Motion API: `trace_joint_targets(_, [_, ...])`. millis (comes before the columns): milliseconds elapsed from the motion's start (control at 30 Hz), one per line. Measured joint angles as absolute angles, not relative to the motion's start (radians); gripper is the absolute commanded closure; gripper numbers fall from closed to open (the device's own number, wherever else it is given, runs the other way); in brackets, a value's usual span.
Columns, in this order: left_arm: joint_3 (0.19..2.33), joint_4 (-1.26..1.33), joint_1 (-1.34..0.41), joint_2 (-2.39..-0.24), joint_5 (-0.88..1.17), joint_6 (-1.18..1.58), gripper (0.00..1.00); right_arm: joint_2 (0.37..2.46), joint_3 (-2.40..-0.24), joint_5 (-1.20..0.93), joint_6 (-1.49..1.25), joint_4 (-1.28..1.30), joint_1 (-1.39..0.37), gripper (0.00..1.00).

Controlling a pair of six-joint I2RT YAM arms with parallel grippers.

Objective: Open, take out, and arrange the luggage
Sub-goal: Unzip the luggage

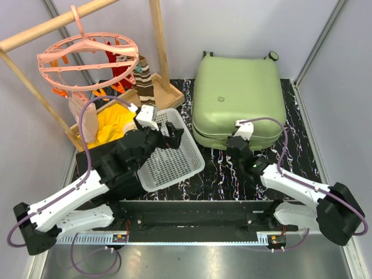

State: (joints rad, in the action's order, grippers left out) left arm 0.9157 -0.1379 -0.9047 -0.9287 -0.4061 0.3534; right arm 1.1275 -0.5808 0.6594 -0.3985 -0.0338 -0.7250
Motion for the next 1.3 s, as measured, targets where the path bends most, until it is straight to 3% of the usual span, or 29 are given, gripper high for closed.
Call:
trace_joint_targets(300, [0.913,-0.195,-0.901,-0.923,-0.416,0.347,0.01,1.158,-0.604,0.643,-0.507,-0.02,-0.79,1.0])
trace_joint_targets(733, [1.279,-0.144,-0.81,-1.542,-0.271,0.377,0.01,0.949,-0.517,0.639,-0.589,0.103,-0.791,1.0])
trace_joint_targets(967, [1.492,-0.075,-0.781,-1.681,-0.165,0.412,0.01,0.962,-0.51,0.638,-0.62,0.097,-0.792,1.0])
trace_joint_targets(1300, [1.507,0.283,-0.79,-1.891,0.1,0.486,0.01,0.986,-0.509,0.638,-0.63,0.086,-0.792,1.0])
